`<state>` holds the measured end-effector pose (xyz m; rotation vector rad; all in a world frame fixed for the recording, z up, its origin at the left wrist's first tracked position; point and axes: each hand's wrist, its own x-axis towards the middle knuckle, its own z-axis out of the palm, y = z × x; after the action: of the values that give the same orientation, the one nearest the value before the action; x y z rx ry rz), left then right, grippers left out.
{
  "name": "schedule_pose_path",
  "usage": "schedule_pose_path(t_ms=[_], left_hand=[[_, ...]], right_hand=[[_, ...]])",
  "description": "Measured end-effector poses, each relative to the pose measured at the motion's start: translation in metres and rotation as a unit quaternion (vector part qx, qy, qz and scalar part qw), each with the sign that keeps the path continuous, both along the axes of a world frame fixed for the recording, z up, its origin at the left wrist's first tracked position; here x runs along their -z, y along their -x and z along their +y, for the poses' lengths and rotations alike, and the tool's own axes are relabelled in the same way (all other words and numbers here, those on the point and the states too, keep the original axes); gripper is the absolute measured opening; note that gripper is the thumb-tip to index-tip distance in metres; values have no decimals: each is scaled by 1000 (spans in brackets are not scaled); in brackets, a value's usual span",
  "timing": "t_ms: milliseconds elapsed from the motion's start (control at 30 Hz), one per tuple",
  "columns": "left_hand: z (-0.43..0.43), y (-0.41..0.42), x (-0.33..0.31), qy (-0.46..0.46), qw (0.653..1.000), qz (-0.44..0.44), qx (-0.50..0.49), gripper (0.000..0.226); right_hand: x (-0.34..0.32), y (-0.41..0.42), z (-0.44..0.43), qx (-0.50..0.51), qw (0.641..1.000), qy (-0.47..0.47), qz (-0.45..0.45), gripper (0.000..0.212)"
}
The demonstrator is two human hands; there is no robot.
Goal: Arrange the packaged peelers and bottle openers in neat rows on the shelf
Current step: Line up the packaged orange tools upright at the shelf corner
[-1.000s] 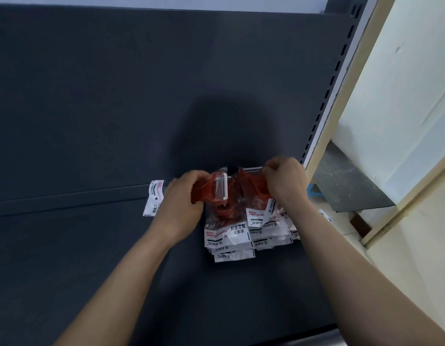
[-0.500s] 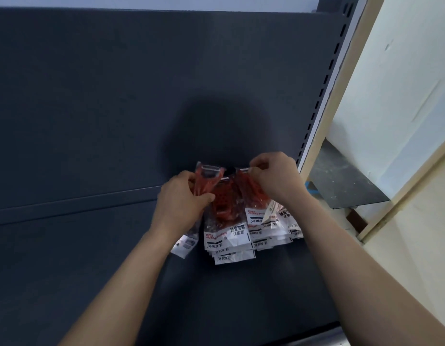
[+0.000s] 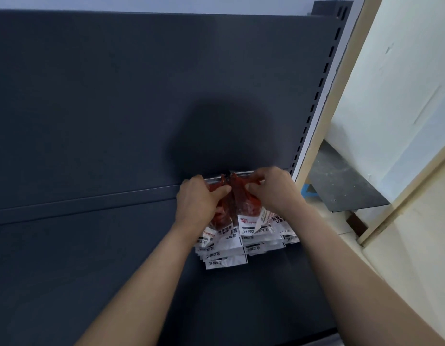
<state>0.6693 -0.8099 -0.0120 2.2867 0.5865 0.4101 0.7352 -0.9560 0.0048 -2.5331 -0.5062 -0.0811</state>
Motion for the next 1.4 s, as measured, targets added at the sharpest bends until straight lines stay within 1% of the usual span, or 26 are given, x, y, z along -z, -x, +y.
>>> schedule_pose_path(t_ms=[100, 167, 267, 367, 467, 533, 600, 667, 767, 933, 1000, 1133, 1267, 1333, 1400], left_hand=[[2, 5, 1, 16, 999, -40, 21, 31], [7, 9, 3, 21, 998, -59, 4, 22], [13, 14, 8, 58, 997, -39, -42, 26], [14, 12, 11, 108, 994, -8, -34, 26], [11, 10, 11, 123, 992, -16, -30, 24], [11, 9, 13, 133, 990, -27, -34, 26], [13, 9, 15, 144, 988, -38, -44, 26], [15, 8, 17, 156, 985, -44, -57, 26], [14, 6, 19, 174, 982, -32, -67, 25], [5, 2, 19, 244, 967, -34, -63, 22], [3, 2, 19, 252, 965, -34, -64, 23], [-2, 2, 20, 244, 967, -42, -64, 23], [-7, 4, 21, 255, 962, -66, -75, 19], [-8, 7, 22, 254, 960, -74, -92, 17], [-8, 10, 23, 243, 959, -81, -119, 16]], right_hand=[[1, -1, -1, -12, 1000, 8, -4, 19], [2, -1, -2, -22, 1000, 7, 4, 22], [1, -2, -2, -34, 999, 9, 14, 23], [1, -2, 0, -41, 999, 15, 18, 23], [2, -2, 0, -44, 999, 2, 14, 24], [0, -3, -4, -25, 999, -41, -3, 26], [-2, -7, -13, 19, 996, -79, -22, 26], [-2, -13, -25, 70, 994, -82, -22, 25], [1, -20, -41, 120, 991, -60, 4, 23], [12, -19, -49, 108, 984, -76, 124, 29], [15, -18, -49, 101, 981, -81, 145, 30], [16, -18, -49, 96, 985, -67, 127, 28], [15, -19, -52, 88, 987, -57, 118, 27], [14, -20, -54, 86, 990, -53, 99, 25], [13, -20, -56, 82, 994, -50, 59, 25]])
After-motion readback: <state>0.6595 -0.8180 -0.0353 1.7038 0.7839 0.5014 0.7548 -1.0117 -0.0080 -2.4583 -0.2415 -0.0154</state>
